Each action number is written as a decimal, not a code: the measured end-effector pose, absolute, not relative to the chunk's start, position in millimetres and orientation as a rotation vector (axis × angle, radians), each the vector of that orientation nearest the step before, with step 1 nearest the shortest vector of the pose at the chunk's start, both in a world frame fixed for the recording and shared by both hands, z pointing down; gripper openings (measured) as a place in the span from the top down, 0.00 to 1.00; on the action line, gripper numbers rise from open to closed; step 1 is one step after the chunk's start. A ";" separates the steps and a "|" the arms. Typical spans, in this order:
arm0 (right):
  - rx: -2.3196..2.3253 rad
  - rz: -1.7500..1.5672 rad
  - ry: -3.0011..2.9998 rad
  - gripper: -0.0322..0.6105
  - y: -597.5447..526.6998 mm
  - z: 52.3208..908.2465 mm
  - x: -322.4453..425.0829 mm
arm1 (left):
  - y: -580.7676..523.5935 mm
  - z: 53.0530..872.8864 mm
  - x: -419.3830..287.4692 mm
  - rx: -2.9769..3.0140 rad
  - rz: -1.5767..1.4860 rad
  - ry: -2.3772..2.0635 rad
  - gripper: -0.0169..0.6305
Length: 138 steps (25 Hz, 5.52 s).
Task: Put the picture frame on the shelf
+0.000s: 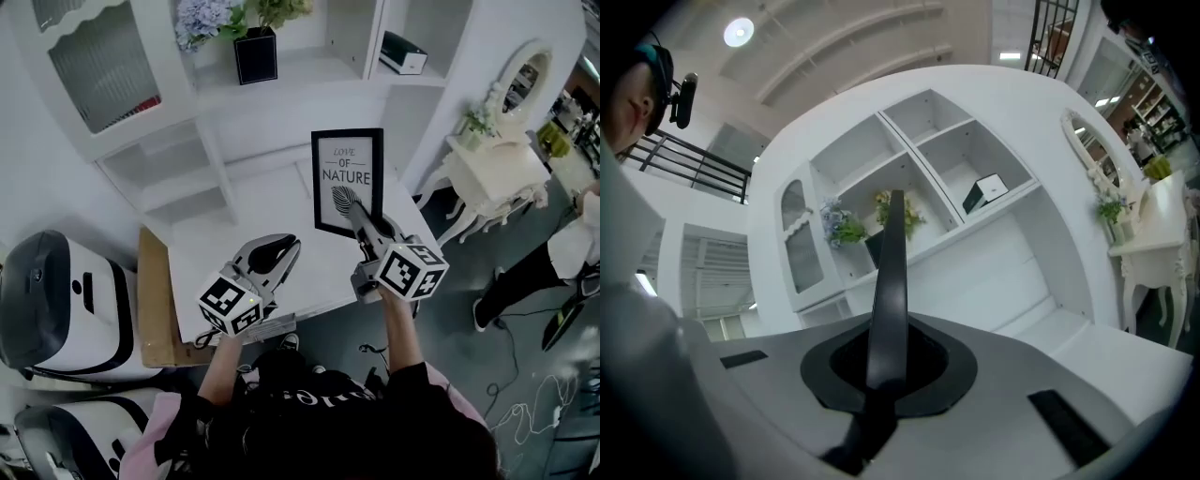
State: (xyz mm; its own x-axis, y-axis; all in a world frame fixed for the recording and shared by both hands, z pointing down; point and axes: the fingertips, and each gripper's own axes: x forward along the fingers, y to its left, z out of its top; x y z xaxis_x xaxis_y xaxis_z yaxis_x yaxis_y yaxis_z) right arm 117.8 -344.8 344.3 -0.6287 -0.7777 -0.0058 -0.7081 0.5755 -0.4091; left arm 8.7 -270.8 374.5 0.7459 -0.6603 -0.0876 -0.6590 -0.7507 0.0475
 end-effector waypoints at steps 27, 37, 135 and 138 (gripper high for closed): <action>-1.405 -0.103 2.371 0.87 -540.6 164.4 100.9 | -364.9 332.2 -26.7 3.008 -0.288 -0.969 0.90; -1.459 -0.140 2.265 0.87 -582.2 166.0 118.0 | -370.5 337.9 -26.4 3.006 -0.244 -0.960 0.90; -1.169 -0.304 2.792 0.77 -332.4 350.6 95.3 | -253.2 400.9 23.4 2.816 -0.133 -1.083 0.90; -1.154 -0.350 2.812 0.80 -302.3 372.7 103.1 | -229.8 411.2 33.9 2.789 -0.139 -1.102 0.90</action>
